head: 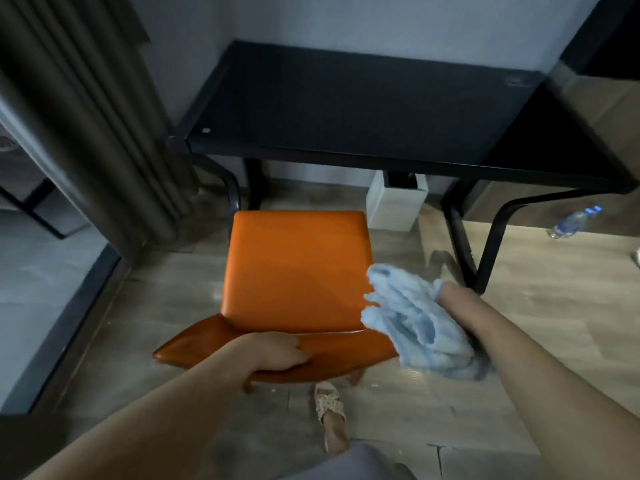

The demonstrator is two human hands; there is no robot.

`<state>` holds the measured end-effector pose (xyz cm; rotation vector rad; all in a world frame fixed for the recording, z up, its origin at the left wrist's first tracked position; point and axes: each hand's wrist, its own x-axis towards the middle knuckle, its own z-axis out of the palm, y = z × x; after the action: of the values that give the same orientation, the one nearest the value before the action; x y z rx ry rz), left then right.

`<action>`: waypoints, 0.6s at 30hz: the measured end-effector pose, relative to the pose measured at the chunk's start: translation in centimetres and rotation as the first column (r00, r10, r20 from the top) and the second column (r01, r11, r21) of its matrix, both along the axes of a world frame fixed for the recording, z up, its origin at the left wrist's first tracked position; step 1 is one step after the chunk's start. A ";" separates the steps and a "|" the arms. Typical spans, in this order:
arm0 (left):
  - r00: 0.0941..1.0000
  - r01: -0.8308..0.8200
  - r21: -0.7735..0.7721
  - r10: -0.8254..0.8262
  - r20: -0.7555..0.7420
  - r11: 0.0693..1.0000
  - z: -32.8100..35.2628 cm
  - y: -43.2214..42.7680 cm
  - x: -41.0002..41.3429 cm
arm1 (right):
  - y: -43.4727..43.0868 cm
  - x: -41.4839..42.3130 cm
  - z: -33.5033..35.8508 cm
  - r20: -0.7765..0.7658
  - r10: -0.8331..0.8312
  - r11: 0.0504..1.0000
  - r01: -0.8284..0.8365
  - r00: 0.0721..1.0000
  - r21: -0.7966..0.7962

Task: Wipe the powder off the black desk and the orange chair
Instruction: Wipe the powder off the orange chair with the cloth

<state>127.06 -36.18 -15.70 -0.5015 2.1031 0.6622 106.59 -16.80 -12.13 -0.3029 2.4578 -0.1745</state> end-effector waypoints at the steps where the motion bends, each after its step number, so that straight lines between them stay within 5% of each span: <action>1: 1.000 0.015 -0.015 -0.015 -0.022 1.000 0.5 0.1 0.6 | 0.7 0.7 0.2 -0.100 0.002 0.999 -0.005 0.995 -0.036; 7: 0.939 -0.070 -0.209 -0.007 -0.344 0.975 2.2 2.1 4.5 | 5.1 10.8 0.2 -0.174 -0.384 0.857 0.280 0.907 -0.433; 13: 0.847 -0.027 -0.366 -0.173 -0.503 0.930 2.2 3.1 8.8 | 7.5 17.0 -2.2 -0.014 -0.344 0.908 0.329 0.939 -0.260; 15: 0.772 -0.141 -0.268 -0.064 -0.633 0.953 2.3 3.6 10.1 | 7.3 17.8 -2.2 0.084 -0.422 0.854 0.427 0.903 -0.295; 18: 0.465 -0.487 0.083 0.339 -0.818 0.869 2.0 4.6 12.3 | 5.6 17.8 -1.8 0.257 -0.621 0.587 0.656 0.741 -0.473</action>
<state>139.32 -31.56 -13.65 -0.9701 2.9746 1.1852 124.40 -11.20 -13.95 0.3930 2.2910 -1.1905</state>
